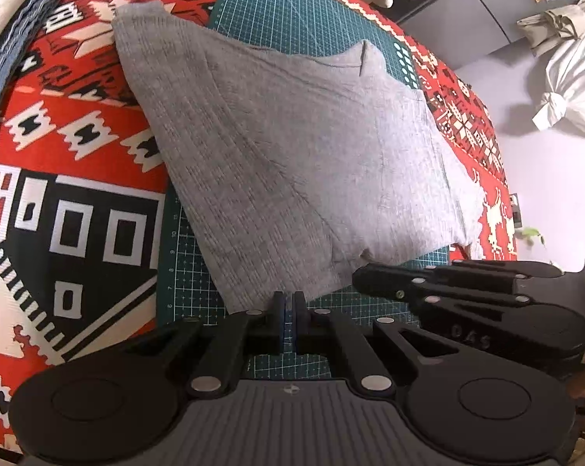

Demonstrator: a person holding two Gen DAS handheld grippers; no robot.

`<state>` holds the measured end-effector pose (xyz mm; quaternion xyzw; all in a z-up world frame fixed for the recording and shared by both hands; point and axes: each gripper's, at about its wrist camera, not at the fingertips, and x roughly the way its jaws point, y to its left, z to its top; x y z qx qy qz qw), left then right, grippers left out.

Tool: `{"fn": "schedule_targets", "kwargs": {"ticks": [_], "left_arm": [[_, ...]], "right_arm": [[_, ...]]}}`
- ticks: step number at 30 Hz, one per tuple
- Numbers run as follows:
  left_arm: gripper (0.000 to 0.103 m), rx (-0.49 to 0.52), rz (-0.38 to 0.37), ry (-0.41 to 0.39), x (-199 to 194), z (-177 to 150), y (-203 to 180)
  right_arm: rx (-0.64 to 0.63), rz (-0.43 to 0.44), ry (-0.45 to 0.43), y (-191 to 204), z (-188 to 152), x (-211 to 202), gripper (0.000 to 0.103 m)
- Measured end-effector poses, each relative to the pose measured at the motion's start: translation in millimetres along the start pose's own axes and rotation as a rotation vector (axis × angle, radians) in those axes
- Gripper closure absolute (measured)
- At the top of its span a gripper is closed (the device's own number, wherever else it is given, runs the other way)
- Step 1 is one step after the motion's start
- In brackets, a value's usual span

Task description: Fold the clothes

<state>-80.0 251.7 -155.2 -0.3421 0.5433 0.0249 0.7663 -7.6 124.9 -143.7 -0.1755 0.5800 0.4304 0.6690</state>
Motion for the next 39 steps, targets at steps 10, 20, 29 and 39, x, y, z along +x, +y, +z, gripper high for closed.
{"fn": "schedule_targets", "kwargs": {"ticks": [10, 20, 29, 39], "left_arm": [[0.098, 0.077, 0.057, -0.022, -0.7, 19.4, -21.5], [0.098, 0.068, 0.113, -0.008, 0.3, 21.8, -17.0], [0.098, -0.018, 0.162, -0.140, -23.7, 58.3, 8.3], [0.098, -0.025, 0.216, -0.240, -23.0, 110.8, 26.0]], "right_arm": [[0.039, -0.042, -0.074, 1.2, 17.0, 4.1, 0.098], [0.050, -0.067, -0.030, 0.7, 12.1, 9.7, 0.098], [0.051, -0.055, -0.083, 9.3, 36.5, 5.0, 0.098], [0.102, -0.034, -0.119, 18.7, 67.1, 21.3, 0.098]]}}
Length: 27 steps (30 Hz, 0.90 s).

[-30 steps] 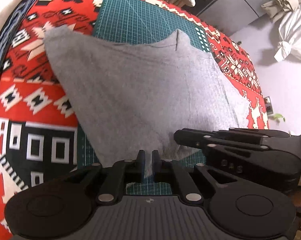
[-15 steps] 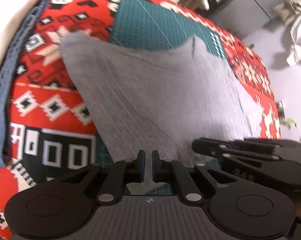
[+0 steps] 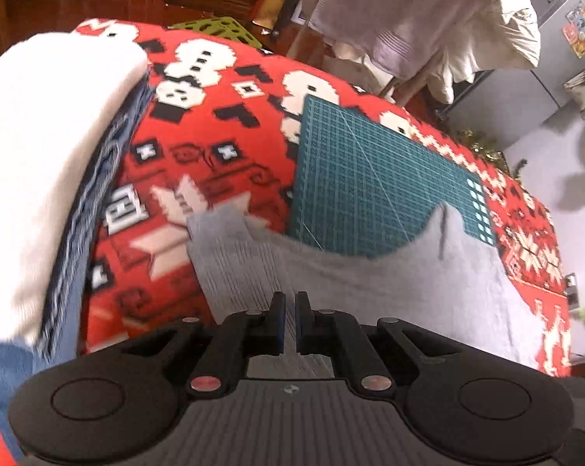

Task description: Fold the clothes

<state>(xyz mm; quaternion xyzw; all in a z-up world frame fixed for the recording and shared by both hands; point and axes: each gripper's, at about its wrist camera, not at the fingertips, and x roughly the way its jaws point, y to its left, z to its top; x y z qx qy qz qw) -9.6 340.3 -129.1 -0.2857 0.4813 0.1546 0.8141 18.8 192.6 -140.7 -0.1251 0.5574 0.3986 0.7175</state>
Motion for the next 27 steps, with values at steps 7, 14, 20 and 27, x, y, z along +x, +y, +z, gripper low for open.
{"fn": "schedule_targets", "kwargs": {"ticks": [7, 14, 20, 27], "left_arm": [[0.100, 0.000, 0.032, 0.013, 15.8, 4.2, 1.8], [0.100, 0.005, 0.025, 0.027, 21.1, 8.2, 4.8], [0.100, 0.037, 0.037, 0.046, 23.4, 11.3, 1.6], [0.100, 0.020, 0.040, 0.058, 24.5, 14.0, 2.0]], "right_arm": [[0.010, -0.001, -0.002, -2.9, 14.9, 8.4, 0.098], [0.013, 0.002, 0.011, -4.3, 23.0, 17.0, 0.098], [0.027, 0.008, 0.019, -5.3, 27.2, 19.6, 0.098], [0.030, 0.011, 0.019, -5.7, 27.9, 18.5, 0.098]]}}
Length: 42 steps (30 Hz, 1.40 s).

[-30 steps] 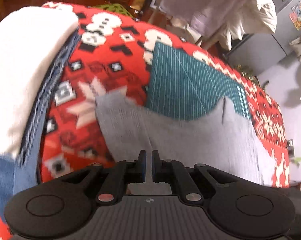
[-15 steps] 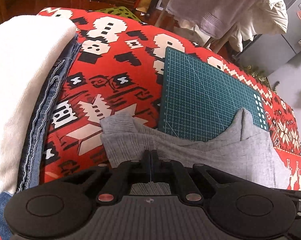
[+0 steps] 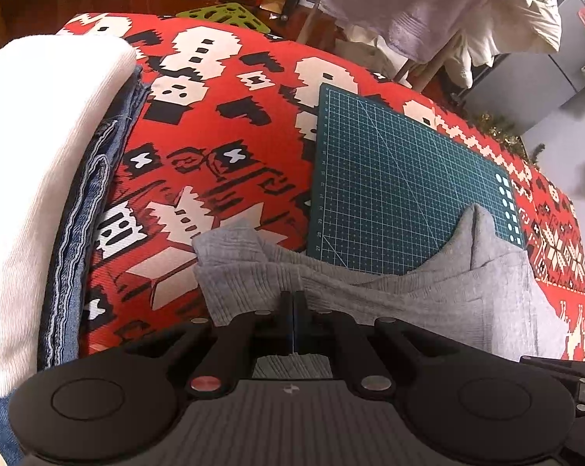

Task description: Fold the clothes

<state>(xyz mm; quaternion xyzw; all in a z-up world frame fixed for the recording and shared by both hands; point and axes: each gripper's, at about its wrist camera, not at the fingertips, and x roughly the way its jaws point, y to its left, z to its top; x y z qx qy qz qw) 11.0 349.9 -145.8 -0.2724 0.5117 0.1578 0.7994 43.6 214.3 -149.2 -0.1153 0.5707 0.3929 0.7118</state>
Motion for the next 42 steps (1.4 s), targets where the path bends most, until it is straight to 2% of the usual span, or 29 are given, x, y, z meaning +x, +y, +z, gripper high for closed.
{"fn": "schedule_targets", "kwargs": {"ticks": [20, 27, 33, 42], "left_arm": [[0.100, -0.023, -0.009, -0.008, -13.4, -2.7, 0.0], [0.100, -0.037, -0.022, -0.030, -28.8, -6.9, 5.1], [0.100, -0.047, -0.021, -0.019, -25.4, -10.4, 13.8], [0.102, -0.067, -0.035, 0.003, -12.0, -5.4, 25.3]], "right_arm": [[0.005, 0.002, -0.039, 3.1, -2.8, -10.6, 0.098], [-0.048, 0.044, -0.053, 19.8, -2.7, -9.7, 0.099], [-0.084, 0.098, -0.069, 36.4, 4.5, -3.0, 0.100], [-0.097, 0.145, -0.024, 51.6, 15.0, 27.1, 0.103]]}}
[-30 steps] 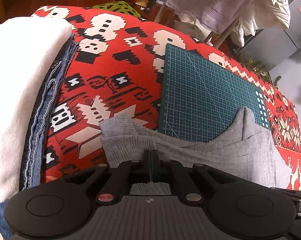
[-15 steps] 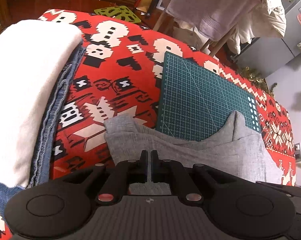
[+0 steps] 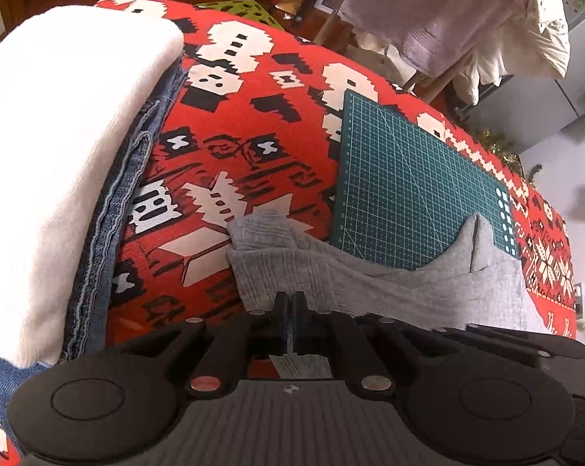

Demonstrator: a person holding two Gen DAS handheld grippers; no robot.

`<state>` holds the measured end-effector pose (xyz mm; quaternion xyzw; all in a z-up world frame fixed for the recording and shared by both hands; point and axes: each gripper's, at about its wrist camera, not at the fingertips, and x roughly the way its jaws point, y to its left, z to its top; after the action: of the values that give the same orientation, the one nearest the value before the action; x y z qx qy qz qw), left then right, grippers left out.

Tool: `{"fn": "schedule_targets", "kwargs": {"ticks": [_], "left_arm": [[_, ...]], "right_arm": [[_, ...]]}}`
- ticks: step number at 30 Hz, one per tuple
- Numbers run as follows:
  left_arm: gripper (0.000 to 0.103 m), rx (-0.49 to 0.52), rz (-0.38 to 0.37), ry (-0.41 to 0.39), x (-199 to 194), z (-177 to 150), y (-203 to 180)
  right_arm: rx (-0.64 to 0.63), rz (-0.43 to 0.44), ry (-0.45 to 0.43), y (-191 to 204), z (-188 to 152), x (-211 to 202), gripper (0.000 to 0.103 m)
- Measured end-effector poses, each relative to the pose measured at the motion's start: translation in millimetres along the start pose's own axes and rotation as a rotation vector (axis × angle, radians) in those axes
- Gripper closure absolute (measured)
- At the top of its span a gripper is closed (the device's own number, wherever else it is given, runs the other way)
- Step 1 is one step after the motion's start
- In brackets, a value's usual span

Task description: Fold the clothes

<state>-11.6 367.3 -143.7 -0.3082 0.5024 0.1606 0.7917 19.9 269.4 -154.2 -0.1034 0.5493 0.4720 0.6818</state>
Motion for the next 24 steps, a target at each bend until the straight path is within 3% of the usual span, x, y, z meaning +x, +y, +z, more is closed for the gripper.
{"fn": "schedule_targets", "kwargs": {"ticks": [24], "left_arm": [[0.102, -0.029, -0.013, -0.022, 1.6, 26.3, 10.8]], "right_arm": [[0.000, -0.003, 0.011, -7.3, 32.1, 23.5, 0.102]]}}
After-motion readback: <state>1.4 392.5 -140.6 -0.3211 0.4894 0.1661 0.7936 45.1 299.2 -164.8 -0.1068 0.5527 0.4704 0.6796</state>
